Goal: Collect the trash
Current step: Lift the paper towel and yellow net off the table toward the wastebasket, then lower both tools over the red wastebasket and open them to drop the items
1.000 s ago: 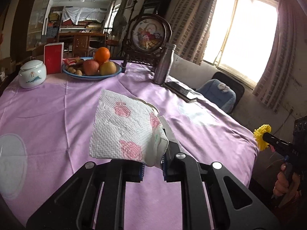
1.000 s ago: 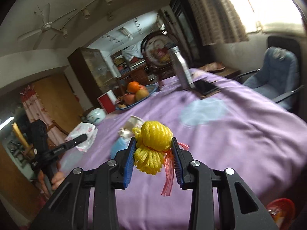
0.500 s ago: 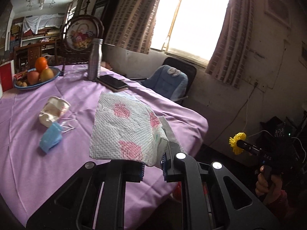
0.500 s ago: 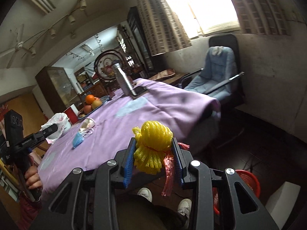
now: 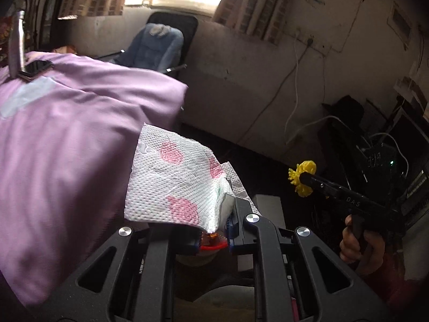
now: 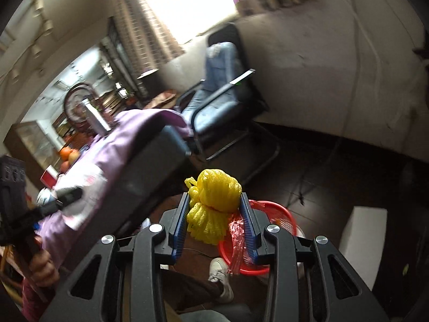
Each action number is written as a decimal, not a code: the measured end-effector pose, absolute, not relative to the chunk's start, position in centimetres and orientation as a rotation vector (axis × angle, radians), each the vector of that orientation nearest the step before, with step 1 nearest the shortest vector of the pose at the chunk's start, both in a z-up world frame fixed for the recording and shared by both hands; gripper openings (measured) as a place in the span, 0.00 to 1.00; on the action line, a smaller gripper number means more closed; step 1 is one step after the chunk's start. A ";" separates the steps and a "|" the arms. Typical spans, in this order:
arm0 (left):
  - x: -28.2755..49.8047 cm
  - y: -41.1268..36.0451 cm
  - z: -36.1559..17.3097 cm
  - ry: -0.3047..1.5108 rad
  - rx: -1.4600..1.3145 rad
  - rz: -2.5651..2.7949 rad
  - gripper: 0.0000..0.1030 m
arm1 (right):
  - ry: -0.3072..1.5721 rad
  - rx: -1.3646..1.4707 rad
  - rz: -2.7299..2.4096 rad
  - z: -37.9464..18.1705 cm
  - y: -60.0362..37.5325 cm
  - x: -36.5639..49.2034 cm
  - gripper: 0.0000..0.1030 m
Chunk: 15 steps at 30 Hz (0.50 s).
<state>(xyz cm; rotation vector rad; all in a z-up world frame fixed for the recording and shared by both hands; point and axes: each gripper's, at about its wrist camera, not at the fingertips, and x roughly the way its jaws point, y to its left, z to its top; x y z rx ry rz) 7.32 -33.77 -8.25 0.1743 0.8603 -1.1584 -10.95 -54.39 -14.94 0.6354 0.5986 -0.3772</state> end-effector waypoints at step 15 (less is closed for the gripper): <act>5.9 -48.3 -23.0 1.120 0.390 -1.213 0.18 | 0.695 0.741 -0.443 -22.0 -58.8 -12.1 0.35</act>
